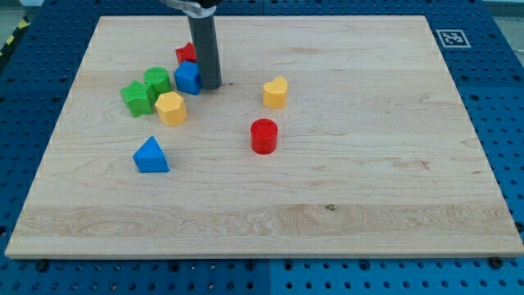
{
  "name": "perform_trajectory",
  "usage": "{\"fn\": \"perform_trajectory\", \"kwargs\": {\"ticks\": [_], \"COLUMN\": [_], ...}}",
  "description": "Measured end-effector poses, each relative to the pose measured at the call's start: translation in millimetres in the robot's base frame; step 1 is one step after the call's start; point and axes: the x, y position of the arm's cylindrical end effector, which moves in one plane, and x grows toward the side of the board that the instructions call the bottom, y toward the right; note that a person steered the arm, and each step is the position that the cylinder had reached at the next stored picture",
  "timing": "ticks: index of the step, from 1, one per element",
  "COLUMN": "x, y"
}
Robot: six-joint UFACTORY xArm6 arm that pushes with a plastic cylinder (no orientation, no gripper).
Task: Point at the blue triangle
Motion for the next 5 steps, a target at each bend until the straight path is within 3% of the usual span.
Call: {"fn": "perform_trajectory", "kwargs": {"ticks": [2, 5], "x": [8.3, -89.2], "y": [27.1, 35.3]}}
